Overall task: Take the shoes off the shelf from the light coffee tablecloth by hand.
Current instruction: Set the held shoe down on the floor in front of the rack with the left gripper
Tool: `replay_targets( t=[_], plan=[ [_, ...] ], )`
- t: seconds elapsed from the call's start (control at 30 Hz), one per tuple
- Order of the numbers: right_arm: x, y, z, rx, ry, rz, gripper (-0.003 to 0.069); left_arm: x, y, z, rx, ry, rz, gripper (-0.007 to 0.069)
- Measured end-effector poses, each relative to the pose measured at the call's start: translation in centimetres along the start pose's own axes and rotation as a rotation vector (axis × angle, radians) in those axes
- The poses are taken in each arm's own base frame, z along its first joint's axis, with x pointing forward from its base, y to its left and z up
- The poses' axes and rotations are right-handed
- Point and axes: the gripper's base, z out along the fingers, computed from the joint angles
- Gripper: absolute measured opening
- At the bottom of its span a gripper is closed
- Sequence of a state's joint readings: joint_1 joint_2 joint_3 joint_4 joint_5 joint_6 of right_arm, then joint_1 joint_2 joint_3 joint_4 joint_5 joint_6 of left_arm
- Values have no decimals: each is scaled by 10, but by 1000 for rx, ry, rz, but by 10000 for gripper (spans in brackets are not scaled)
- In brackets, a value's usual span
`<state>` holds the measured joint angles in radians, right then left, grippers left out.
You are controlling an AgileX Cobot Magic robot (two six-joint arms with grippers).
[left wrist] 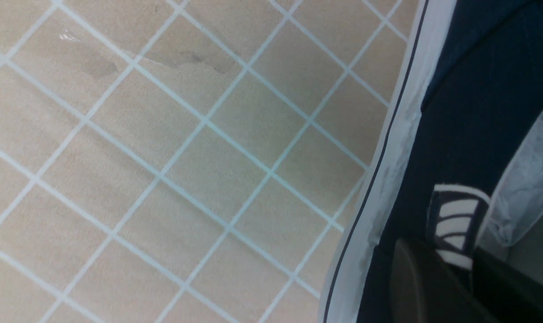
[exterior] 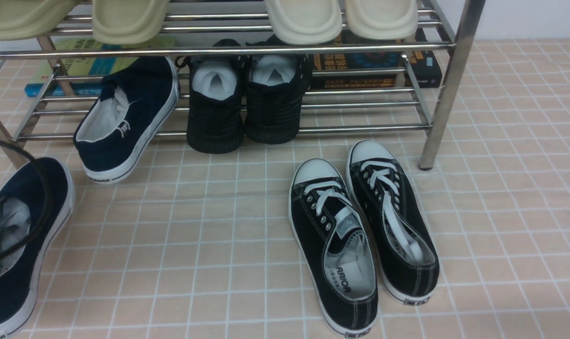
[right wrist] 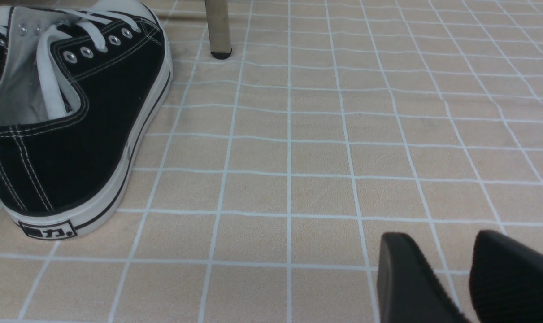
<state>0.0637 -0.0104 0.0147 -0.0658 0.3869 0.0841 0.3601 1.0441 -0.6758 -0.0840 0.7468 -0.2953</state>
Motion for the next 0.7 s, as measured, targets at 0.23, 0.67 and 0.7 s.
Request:
replay_targets(
  t=[0.23,0.67,0.7],
  plan=[
    [0,0,0,0,0,0,239,6,3,11,11,-42,-6,42],
    [0,0,0,0,0,0,239,4,0,45,26,62,18,42],
    [0,0,0,0,0,0,239,4,0,46,26,64,19,42]
  ],
)
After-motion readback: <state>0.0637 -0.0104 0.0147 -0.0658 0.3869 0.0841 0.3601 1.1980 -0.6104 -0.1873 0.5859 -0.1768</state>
